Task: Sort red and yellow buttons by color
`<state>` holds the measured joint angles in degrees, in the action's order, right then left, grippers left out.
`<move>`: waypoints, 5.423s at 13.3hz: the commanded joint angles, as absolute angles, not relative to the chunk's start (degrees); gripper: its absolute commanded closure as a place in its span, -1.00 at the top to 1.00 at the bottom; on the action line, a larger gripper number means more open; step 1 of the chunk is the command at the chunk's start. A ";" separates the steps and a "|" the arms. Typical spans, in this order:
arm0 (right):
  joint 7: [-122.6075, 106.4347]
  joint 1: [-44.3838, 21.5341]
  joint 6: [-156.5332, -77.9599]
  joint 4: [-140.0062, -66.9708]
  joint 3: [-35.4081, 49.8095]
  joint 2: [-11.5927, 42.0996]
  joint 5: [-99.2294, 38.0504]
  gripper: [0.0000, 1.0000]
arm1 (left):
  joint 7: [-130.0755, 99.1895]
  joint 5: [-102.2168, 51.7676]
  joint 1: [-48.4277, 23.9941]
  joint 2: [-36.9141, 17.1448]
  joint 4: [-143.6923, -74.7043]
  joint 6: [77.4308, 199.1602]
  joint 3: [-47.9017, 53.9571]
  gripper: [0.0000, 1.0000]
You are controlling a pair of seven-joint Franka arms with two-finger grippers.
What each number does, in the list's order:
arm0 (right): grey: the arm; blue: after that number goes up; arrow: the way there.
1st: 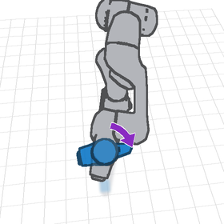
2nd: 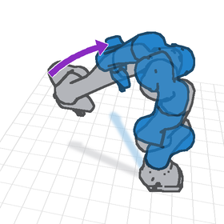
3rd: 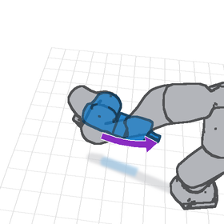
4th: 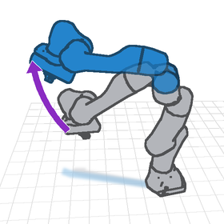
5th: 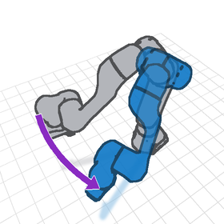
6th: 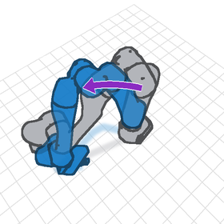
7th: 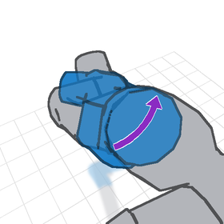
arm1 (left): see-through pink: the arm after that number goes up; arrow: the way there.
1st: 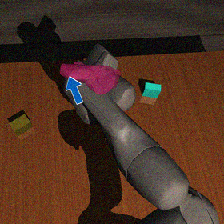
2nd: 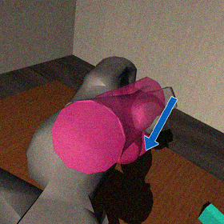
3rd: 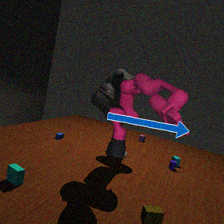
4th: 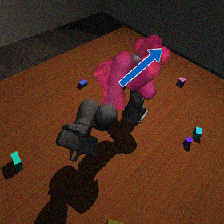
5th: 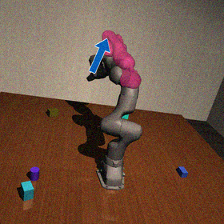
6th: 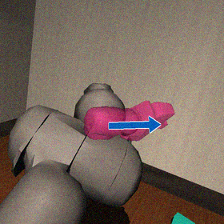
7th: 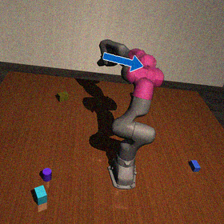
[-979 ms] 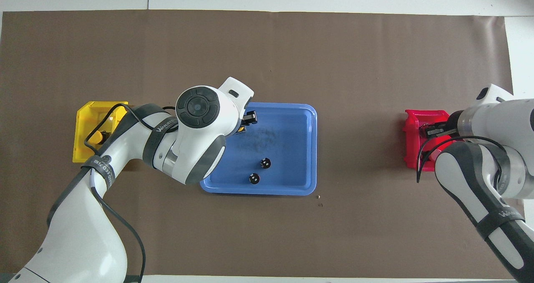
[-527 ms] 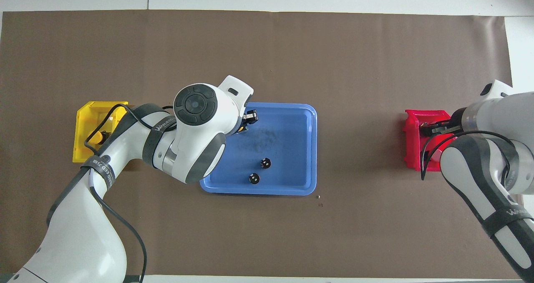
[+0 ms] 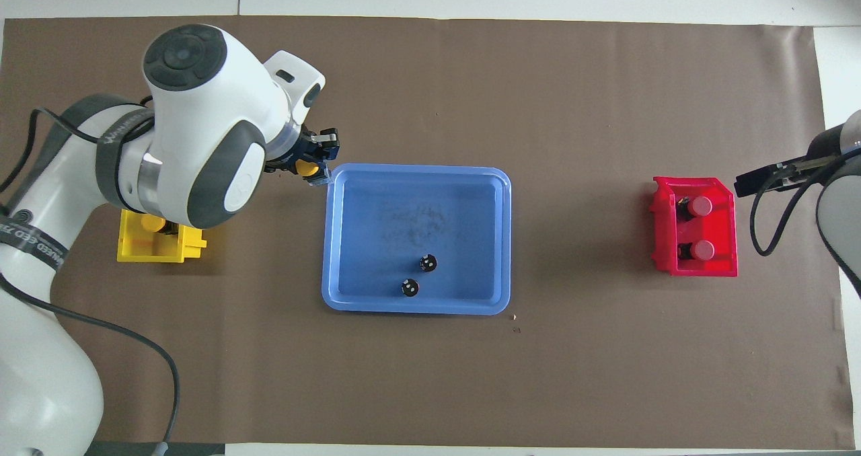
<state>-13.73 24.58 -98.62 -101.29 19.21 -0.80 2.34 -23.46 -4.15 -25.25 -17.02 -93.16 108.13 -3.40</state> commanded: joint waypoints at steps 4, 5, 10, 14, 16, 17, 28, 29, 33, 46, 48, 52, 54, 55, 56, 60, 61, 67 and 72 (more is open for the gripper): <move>-11.95 25.49 -85.09 -90.00 19.34 -0.35 2.63 1.00 | -2.92 0.35 -11.36 -16.79 -90.35 104.41 -3.34 -0.97; -11.95 25.66 -84.56 -90.00 19.34 -0.44 2.90 1.00 | -2.29 0.35 -8.38 -16.79 -90.53 105.02 -3.25 -0.96; -12.04 20.52 -84.72 -87.02 13.75 0.35 3.08 1.00 | 5.35 0.44 -3.69 -16.53 -92.45 106.87 -3.34 -0.96; -12.04 8.57 -84.46 -87.01 0.75 0.62 3.16 1.00 | 6.06 0.44 -3.95 -13.02 -100.70 111.08 -3.25 -0.93; -12.04 5.63 -84.29 -87.36 -2.37 0.26 3.08 1.00 | 6.15 0.44 -4.31 -11.70 -103.79 111.62 -3.25 -0.92; -12.04 5.54 -84.46 -87.45 -2.55 0.18 2.82 1.00 | 6.15 0.44 -4.39 -11.25 -104.67 111.71 -3.25 -0.92; -12.48 5.98 -82.71 -88.07 -2.11 0.18 2.55 1.00 | 7.74 0.44 -3.69 -8.35 -114.26 122.61 -3.25 -0.90; -12.48 5.80 -82.10 -88.24 -1.94 0.09 2.55 1.00 | 7.73 0.44 -3.78 -8.78 -114.26 123.65 -3.25 -0.90; -12.13 5.01 -82.35 -88.24 -1.76 0.09 2.55 1.00 | 8.17 0.44 -3.60 -8.97 -118.38 129.10 -3.25 -0.87; -12.13 3.87 -82.44 -88.24 -0.97 0.09 2.37 1.00 | 7.56 0.35 -4.31 -8.88 -112.95 122.36 -3.25 0.29; -12.22 3.78 -82.44 -88.16 -0.97 0.09 2.37 1.00 | 8.00 0.35 -4.31 -8.70 -110.67 119.63 -3.25 0.44; -12.22 3.78 -82.53 -88.15 -0.88 0.09 2.37 1.00 | 8.00 0.44 -4.57 -8.79 -100.40 110.33 -2.99 1.00; -12.04 3.78 -82.44 -88.24 -0.88 0.09 2.37 1.00 | 7.30 0.27 -4.66 -8.00 -93.99 103.40 -2.55 1.00; -11.95 3.78 -82.53 -88.24 -0.88 0.09 2.29 1.00 | 7.38 0.26 -4.66 -8.00 -88.73 96.83 -2.55 1.00; -11.95 3.78 -82.70 -88.16 -0.88 0.09 2.29 1.00 | 7.38 0.26 -4.66 -8.17 -84.07 91.20 -2.55 1.00; -11.78 3.78 -82.79 -88.15 -0.88 0.09 2.11 1.00 | 7.47 0.52 -5.01 -4.76 -79.55 79.11 -2.46 1.00; -11.78 3.78 -82.79 -88.15 -0.88 0.17 2.11 1.00 | 7.56 0.53 -6.31 -3.79 -79.54 77.88 -2.46 1.00; -10.81 3.78 -82.79 -88.15 -0.35 0.18 2.11 1.00 | 7.82 0.26 -8.35 2.64 -83.49 76.38 -2.37 1.00; -8.79 3.87 -83.85 -87.71 -0.09 0.44 2.02 1.00 | 7.91 0.44 -8.09 8.08 -95.44 87.80 -2.46 1.00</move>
